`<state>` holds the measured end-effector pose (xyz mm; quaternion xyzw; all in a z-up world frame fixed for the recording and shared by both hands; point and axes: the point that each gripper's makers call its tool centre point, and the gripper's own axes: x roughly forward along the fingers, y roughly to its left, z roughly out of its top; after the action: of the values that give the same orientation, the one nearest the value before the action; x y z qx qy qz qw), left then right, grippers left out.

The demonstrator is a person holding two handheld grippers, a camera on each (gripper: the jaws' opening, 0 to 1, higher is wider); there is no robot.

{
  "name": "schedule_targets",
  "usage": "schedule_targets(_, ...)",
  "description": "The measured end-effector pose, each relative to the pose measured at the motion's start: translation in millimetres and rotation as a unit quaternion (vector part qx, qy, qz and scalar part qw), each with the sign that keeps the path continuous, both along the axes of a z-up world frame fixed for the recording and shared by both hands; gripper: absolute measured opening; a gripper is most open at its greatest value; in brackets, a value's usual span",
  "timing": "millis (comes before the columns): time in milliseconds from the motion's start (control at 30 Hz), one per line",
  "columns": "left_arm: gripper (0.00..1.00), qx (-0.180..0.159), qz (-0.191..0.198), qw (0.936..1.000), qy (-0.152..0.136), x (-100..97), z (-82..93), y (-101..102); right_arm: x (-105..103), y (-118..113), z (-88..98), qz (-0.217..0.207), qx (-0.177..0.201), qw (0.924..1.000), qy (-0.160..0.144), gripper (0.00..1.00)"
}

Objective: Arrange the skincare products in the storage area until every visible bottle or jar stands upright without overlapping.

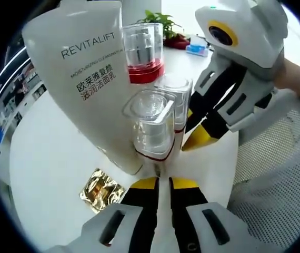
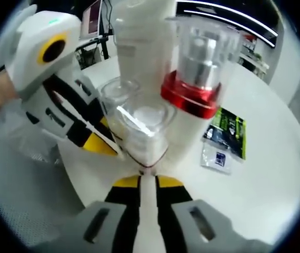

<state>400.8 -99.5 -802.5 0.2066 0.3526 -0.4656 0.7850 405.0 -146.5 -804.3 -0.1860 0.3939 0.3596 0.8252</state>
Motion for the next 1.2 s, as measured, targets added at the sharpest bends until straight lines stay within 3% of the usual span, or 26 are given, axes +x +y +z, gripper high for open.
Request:
schedule_targets(700, 0.04, 0.002, 0.005, 1.0000, -0.008, 0.5, 6.6, 5, -4, -3, 1.6, 0.005, -0.002, 1.0000, -0.002, 0.12)
schedule_targets(1200, 0.07, 0.005, 0.015, 0.9996, -0.024, 2.9, 18.6, 21, -6, -10, 13.8, -0.003, 0.011, 0.9999, -0.009, 0.20)
